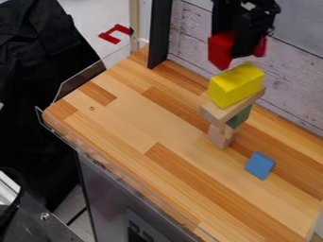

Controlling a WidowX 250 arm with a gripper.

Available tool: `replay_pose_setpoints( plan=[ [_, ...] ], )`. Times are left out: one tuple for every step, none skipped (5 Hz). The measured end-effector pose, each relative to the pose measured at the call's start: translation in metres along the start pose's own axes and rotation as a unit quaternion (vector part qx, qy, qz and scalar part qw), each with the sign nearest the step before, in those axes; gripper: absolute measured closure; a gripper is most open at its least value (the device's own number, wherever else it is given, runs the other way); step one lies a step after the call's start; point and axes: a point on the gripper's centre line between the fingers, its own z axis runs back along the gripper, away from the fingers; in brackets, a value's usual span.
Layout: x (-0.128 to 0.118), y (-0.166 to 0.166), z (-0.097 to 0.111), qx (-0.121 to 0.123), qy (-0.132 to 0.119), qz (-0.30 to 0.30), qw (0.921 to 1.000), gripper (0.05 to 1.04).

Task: Put the red arc on top of the yellow prism

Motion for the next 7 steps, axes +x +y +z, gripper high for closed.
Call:
replay_pose_setpoints(
  plan=[
    [-0.004, -0.007, 0.007, -0.002, 0.003, -0.121, 0.9927, 0.505],
    [-0.004, -0.011, 0.005, -0.005, 0.006, -0.135, 0.9909, 0.505],
    [-0.001, -0.012, 0.003, -0.002, 0.001, -0.131, 0.9913, 0.505],
    [0.004, -0.01, -0.013, -0.01, 0.012, -0.115, 0.9933, 0.505],
    [0.006, -0.009, -0.015, -0.007, 0.006, -0.085, 0.9963, 0.505],
    [0.005, -0.009, -0.017, -0.006, 0.006, -0.052, 0.9986, 0.505],
    [0.002, -0.01, -0.019, -0.01, 0.016, -0.025, 0.9995, 0.455]
  ],
)
